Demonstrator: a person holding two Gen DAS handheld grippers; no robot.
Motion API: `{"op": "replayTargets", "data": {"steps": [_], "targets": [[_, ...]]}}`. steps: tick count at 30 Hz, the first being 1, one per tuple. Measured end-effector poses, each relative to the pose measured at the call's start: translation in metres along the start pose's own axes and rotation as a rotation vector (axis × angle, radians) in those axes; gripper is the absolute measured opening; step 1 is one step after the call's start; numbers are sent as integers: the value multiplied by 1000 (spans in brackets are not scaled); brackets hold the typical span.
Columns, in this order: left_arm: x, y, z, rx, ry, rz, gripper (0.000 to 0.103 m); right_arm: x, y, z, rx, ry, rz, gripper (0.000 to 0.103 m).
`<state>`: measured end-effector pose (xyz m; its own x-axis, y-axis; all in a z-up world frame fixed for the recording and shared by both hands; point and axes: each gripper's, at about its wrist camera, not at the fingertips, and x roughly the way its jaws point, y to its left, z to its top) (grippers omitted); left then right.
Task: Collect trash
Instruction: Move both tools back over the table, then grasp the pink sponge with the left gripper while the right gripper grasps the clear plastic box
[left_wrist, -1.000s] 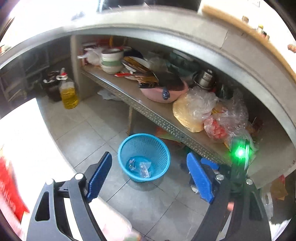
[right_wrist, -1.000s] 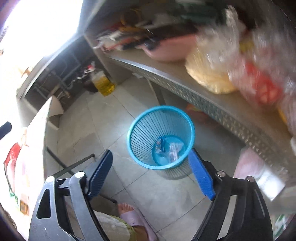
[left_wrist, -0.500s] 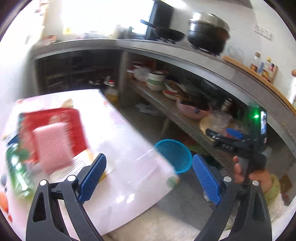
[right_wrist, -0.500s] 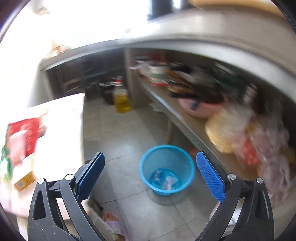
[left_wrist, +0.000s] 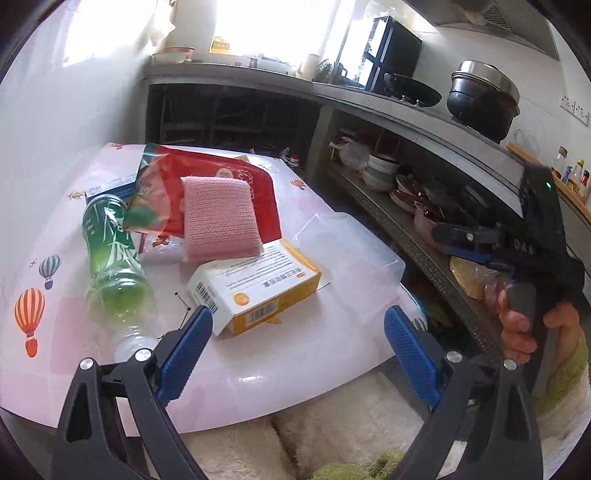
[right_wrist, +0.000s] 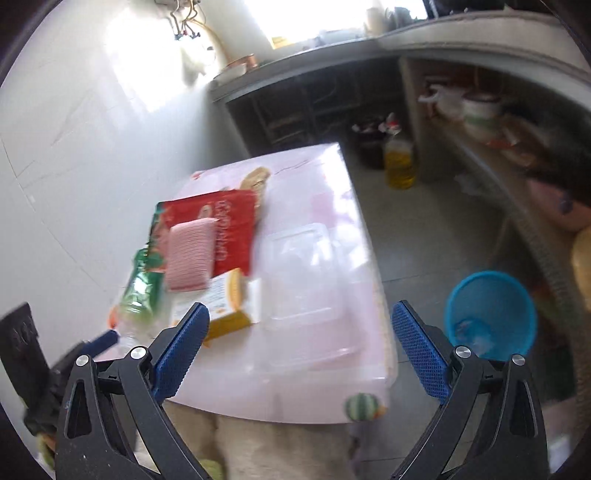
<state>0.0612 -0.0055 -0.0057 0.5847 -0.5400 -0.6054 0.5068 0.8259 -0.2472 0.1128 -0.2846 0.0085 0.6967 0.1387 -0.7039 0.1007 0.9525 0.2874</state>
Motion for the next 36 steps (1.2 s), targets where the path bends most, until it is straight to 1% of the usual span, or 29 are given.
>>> {"op": "replayTargets", "data": {"steps": [3, 7, 9, 12, 13, 15, 17, 18, 20, 24, 29, 32, 33, 36], "targets": [[-1, 3, -2, 20, -8, -4, 88, 21, 15, 11, -73, 39, -62, 95], [1, 10, -4, 22, -4, -19, 84, 53, 30, 21, -155, 122, -80, 95], [3, 12, -5, 16, 2, -28, 80, 68, 33, 27, -180, 168, -66, 95], [6, 14, -5, 5, 14, -38, 77, 92, 35, 29, -213, 249, -90, 95], [7, 15, -5, 1, 18, -40, 77, 98, 36, 29, -226, 270, -112, 95], [9, 15, -5, -2, 27, -40, 74, 109, 38, 28, -245, 304, -149, 95], [10, 15, -5, 0, 33, -37, 73, 113, 38, 24, -260, 325, -158, 93], [11, 15, -5, 1, 36, -34, 73, 113, 38, 21, -266, 330, -171, 87], [14, 16, -3, 3, 41, -31, 73, 111, 37, 16, -274, 330, -193, 79], [25, 14, 4, 2, 62, -13, 73, 106, 36, 11, -280, 310, -188, 78], [53, 7, 23, 32, 103, 79, 73, 106, 36, 10, -279, 296, -186, 78], [77, 5, 30, 55, 150, 110, 73, 104, 32, 10, -267, 288, -169, 78], [86, 4, 31, 62, 179, 117, 73, 103, 30, 10, -260, 286, -162, 78], [103, 2, 31, 69, 225, 140, 73, 100, 21, 13, -235, 280, -139, 78]]}}
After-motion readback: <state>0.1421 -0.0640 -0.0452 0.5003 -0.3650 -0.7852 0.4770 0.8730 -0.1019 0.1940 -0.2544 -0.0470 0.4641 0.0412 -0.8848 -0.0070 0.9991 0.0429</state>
